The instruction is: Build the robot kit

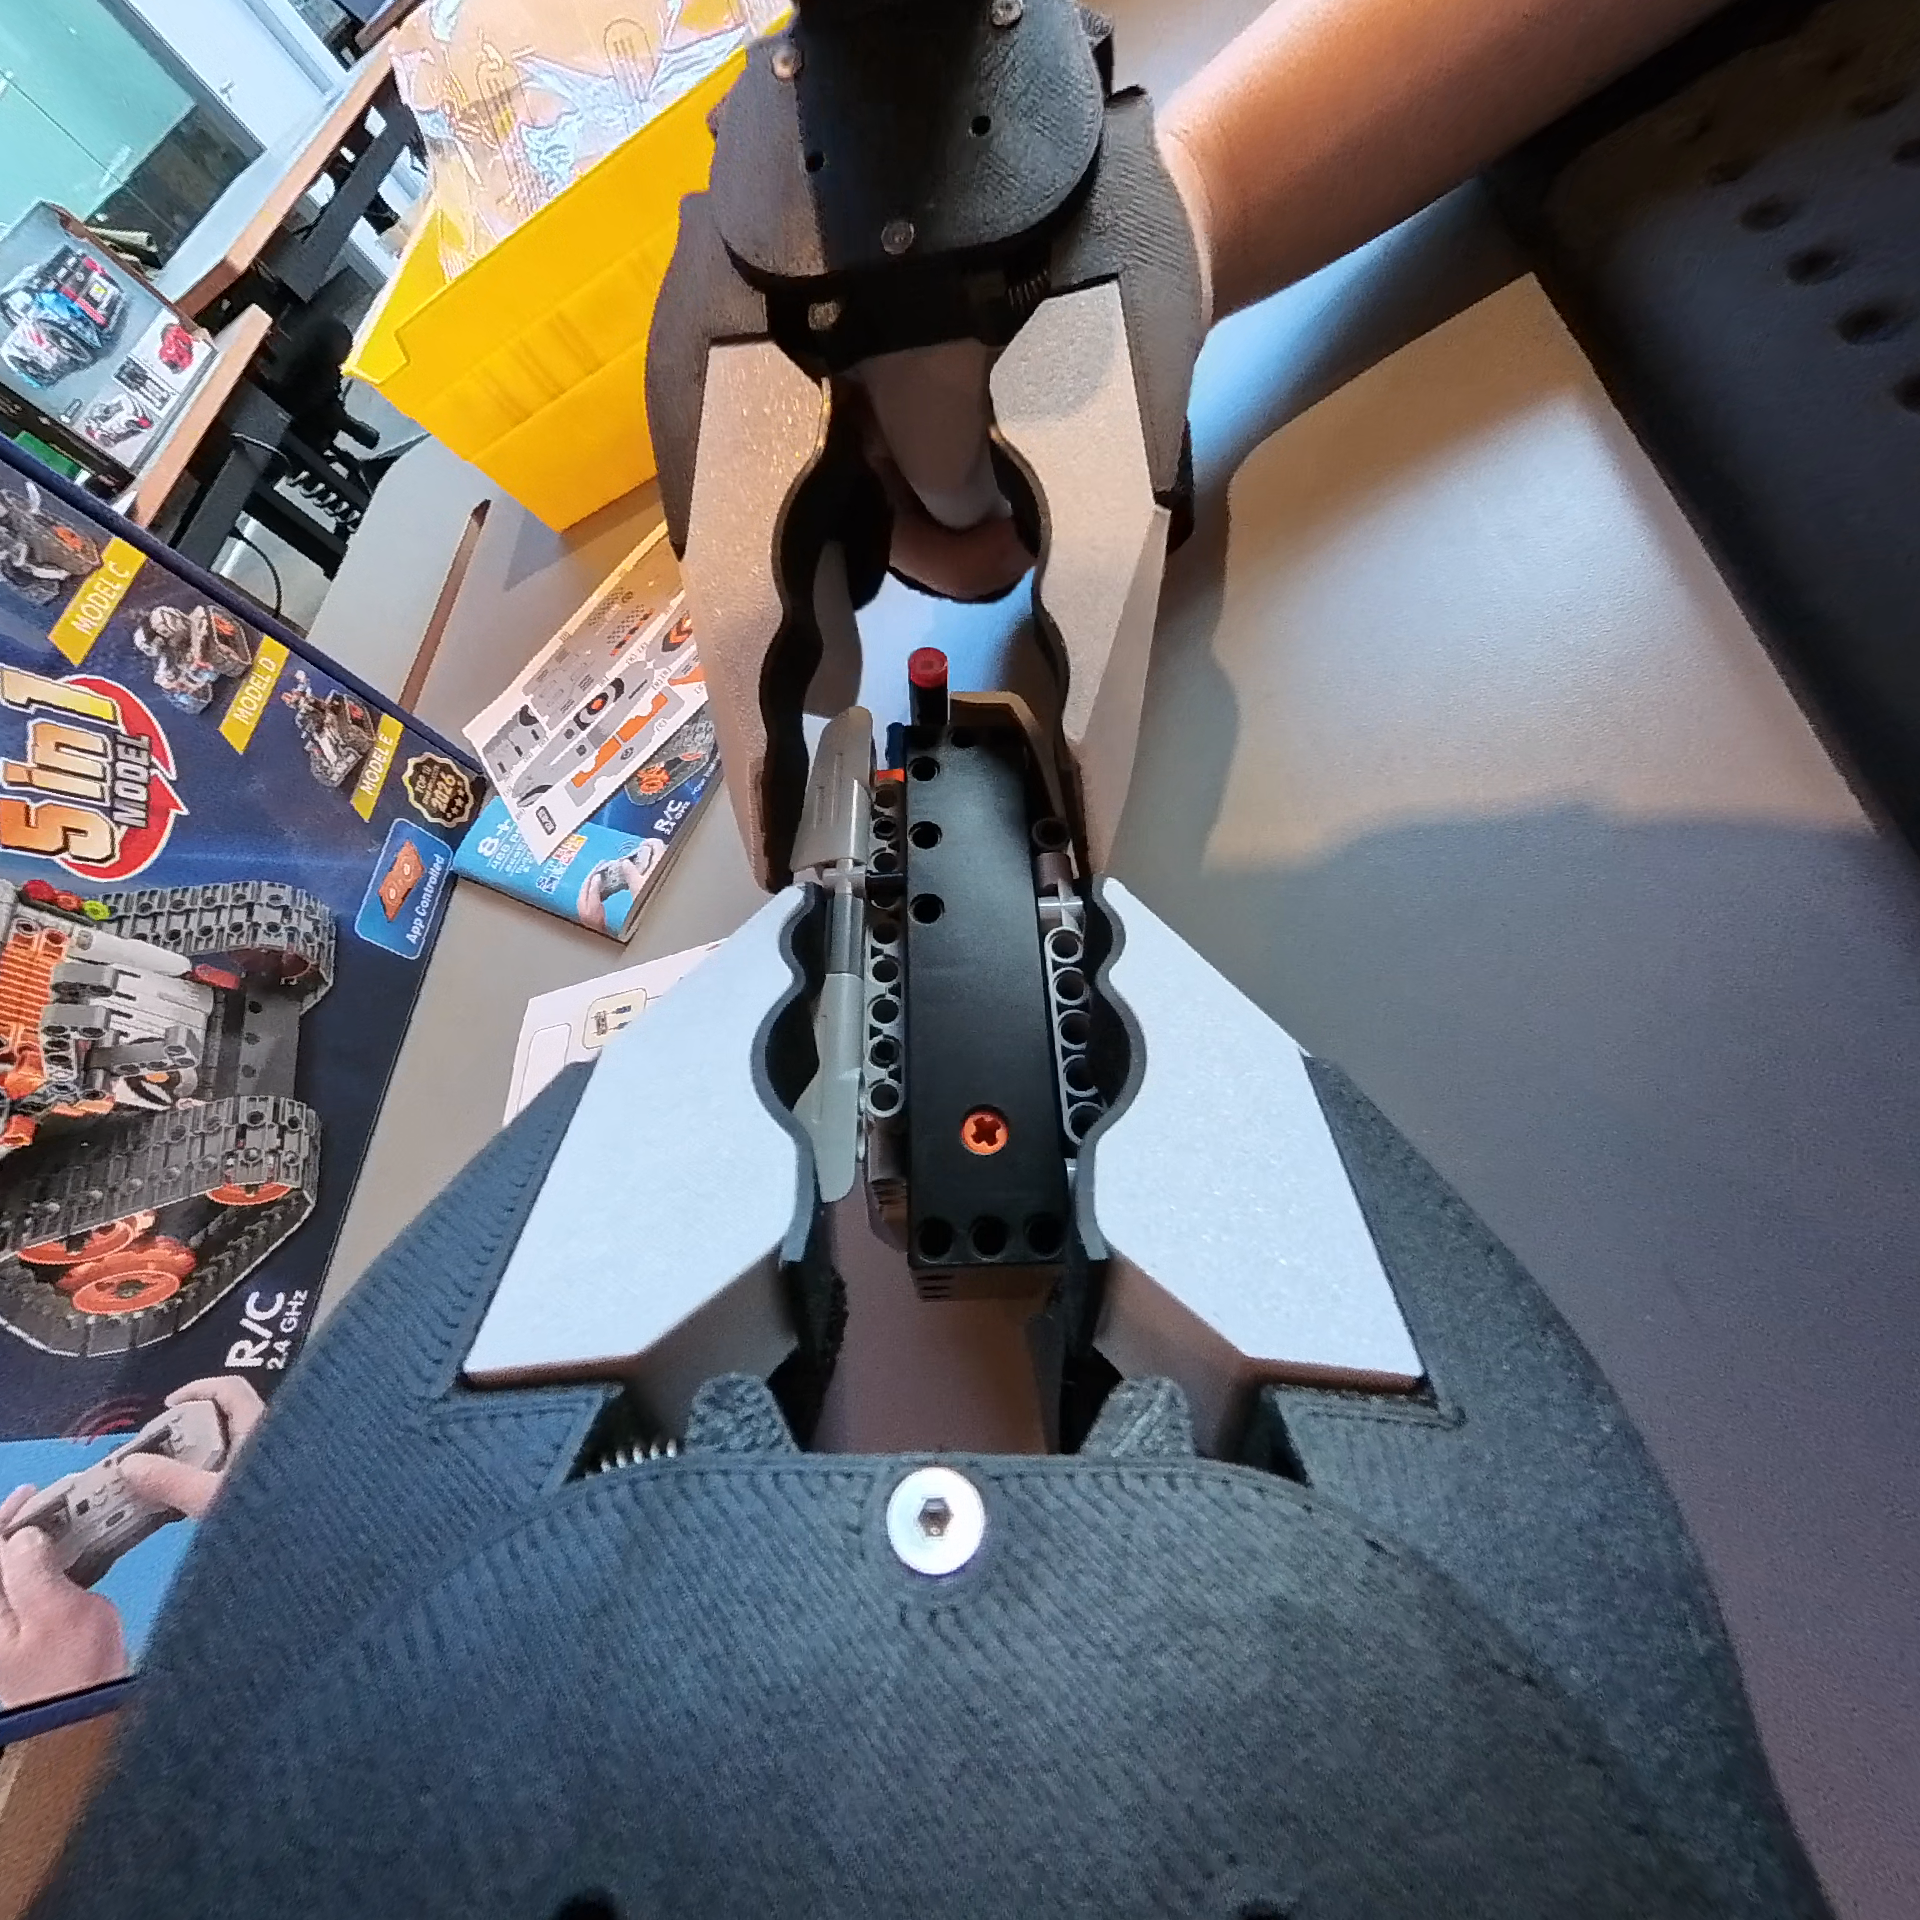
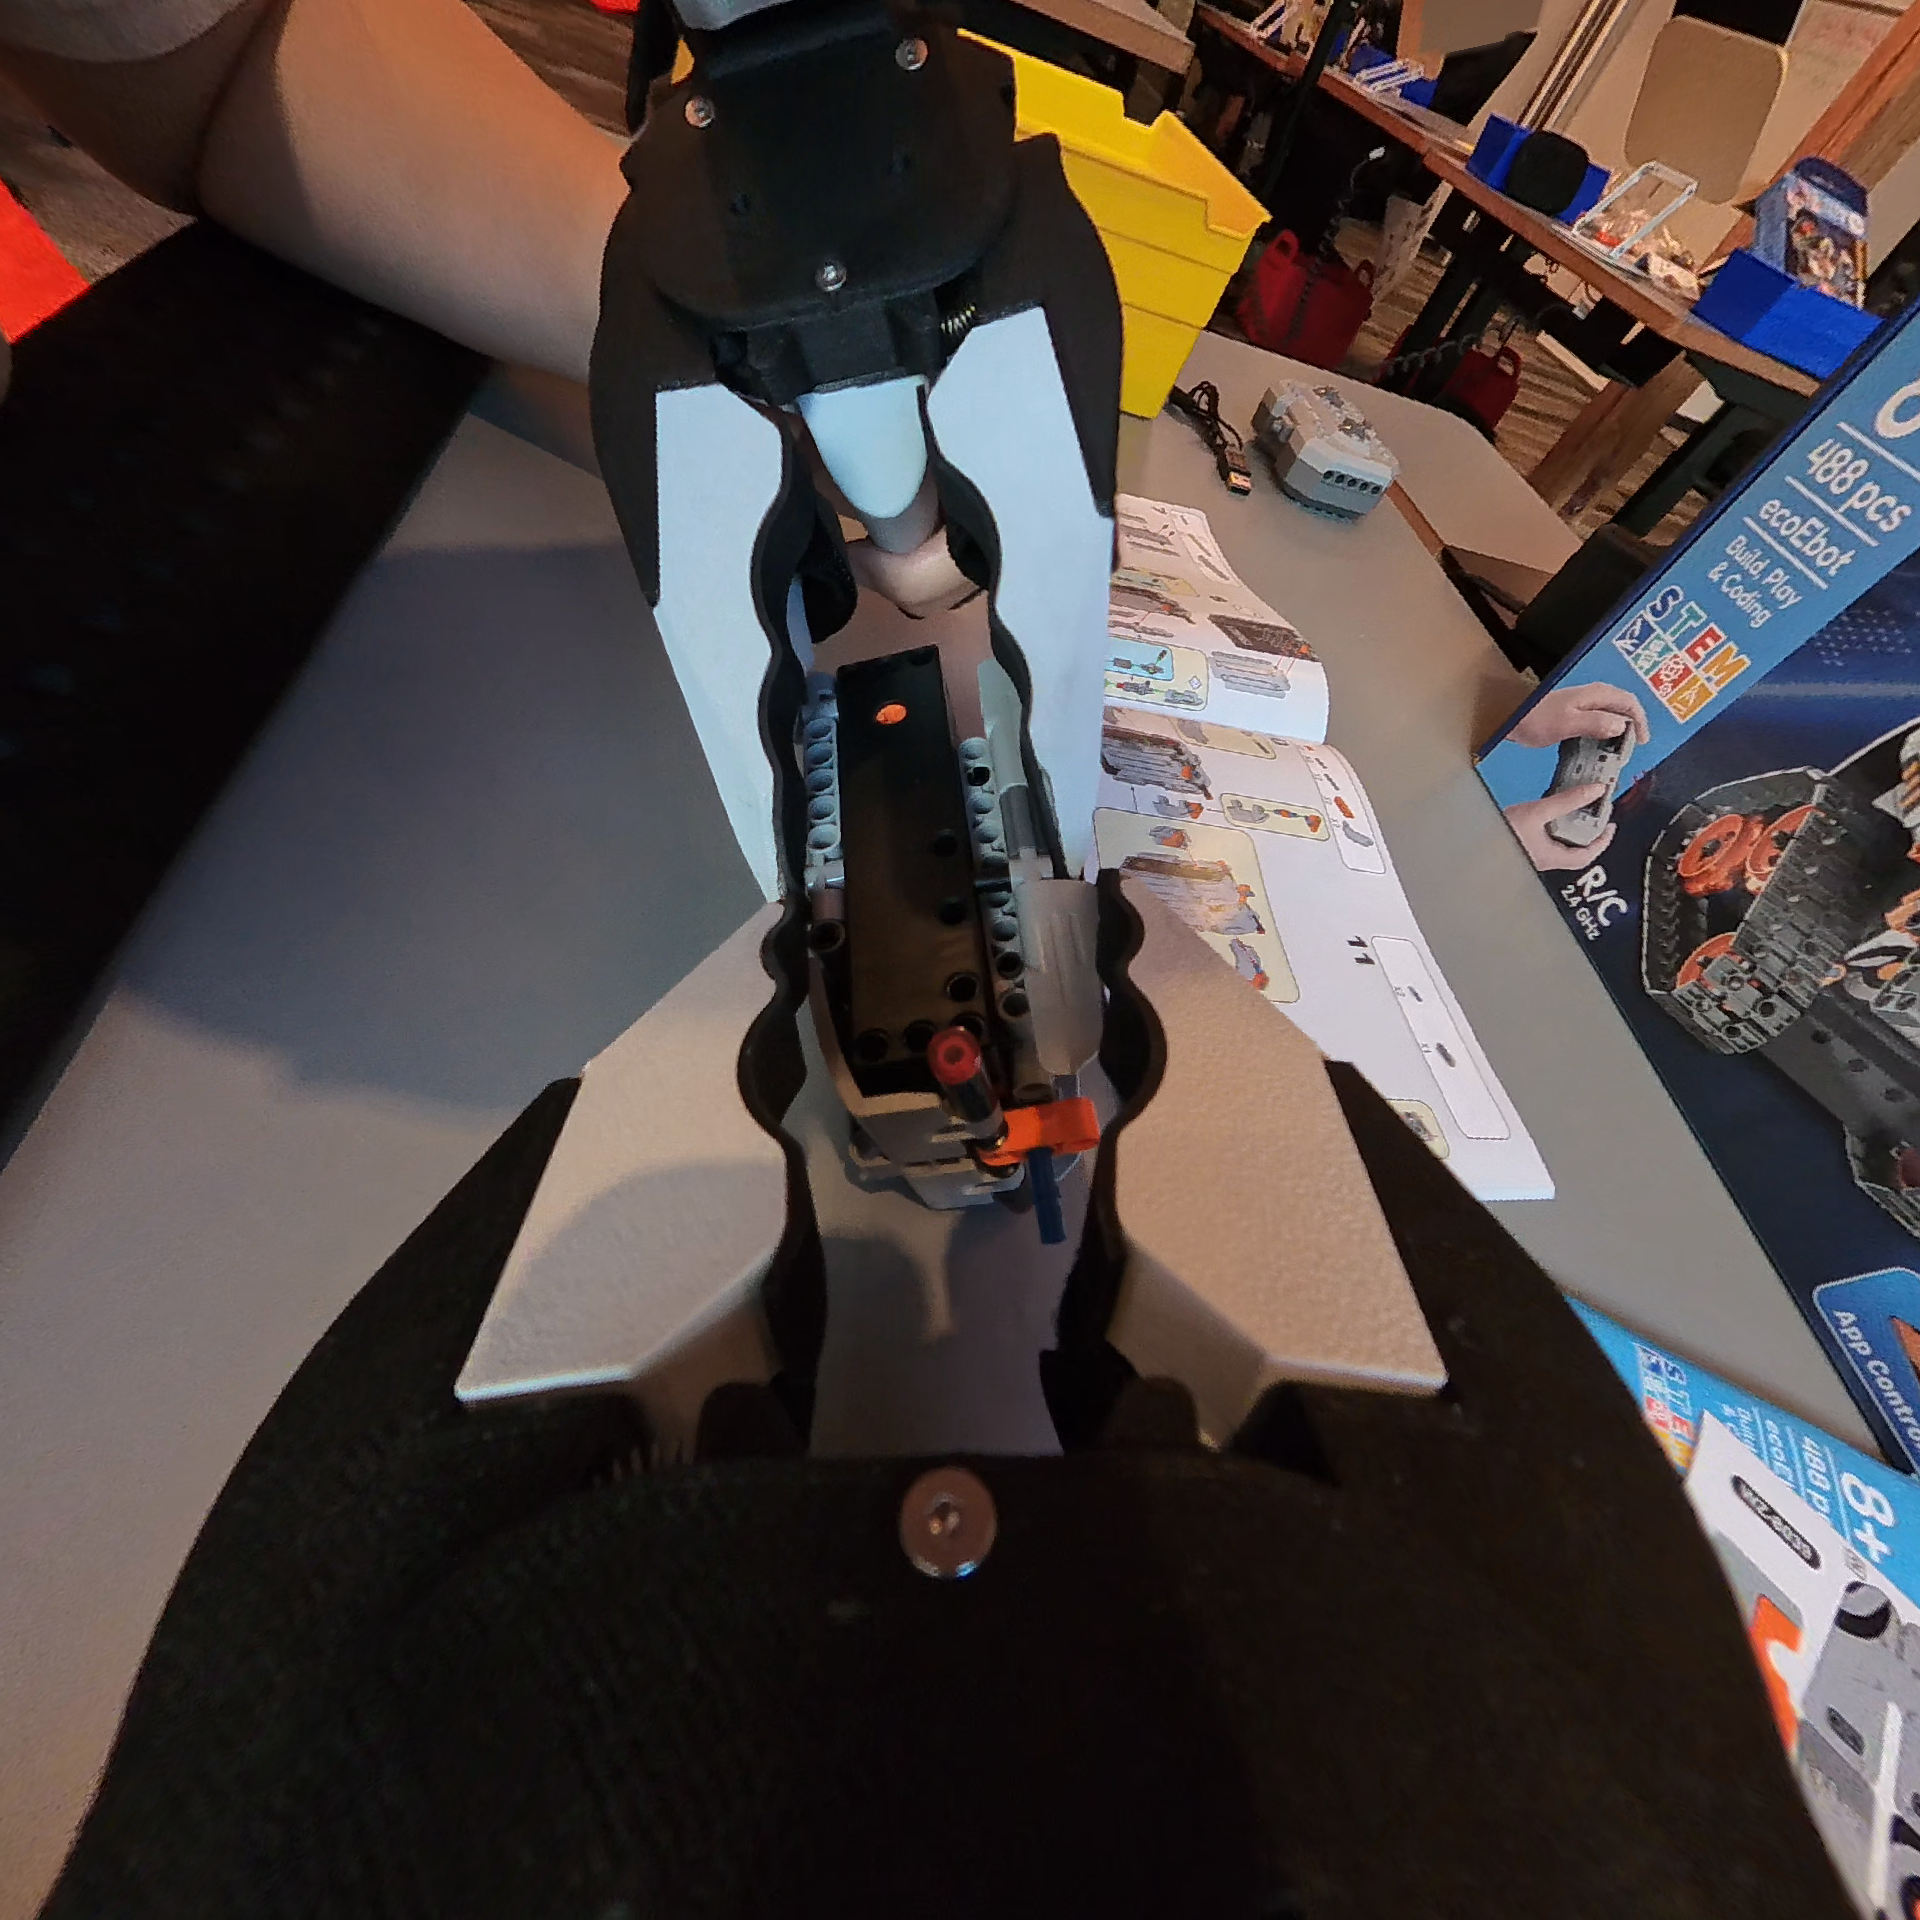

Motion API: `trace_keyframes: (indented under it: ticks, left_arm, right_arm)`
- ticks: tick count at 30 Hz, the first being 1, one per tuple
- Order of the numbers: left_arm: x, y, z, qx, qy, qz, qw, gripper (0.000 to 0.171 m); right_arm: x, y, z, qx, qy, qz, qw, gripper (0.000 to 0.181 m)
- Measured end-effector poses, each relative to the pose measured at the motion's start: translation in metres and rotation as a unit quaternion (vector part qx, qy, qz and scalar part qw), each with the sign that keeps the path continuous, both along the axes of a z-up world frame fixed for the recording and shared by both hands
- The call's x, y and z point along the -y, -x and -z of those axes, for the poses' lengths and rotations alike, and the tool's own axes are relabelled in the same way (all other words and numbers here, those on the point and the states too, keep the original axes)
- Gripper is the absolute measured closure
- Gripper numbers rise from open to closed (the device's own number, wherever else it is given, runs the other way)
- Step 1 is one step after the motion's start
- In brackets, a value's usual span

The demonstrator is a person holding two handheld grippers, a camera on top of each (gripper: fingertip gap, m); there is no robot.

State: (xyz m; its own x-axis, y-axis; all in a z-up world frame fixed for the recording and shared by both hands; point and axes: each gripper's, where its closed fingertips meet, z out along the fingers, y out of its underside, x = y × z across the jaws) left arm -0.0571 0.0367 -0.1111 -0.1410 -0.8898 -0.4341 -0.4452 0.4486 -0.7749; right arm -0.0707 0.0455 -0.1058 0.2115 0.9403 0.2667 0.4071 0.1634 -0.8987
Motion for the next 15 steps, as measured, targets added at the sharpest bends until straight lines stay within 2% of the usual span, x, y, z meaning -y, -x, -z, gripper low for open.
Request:
trace_keyframes:
  ticks: [15]
  left_arm:
    - [0.0007,0.0004,-0.0008,0.001,-0.037,0.002,0.999,0.125]
  right_arm:
    - [-0.0008,-0.0002,0.0005,-0.006,0.000,0.001,1.000,0.125]
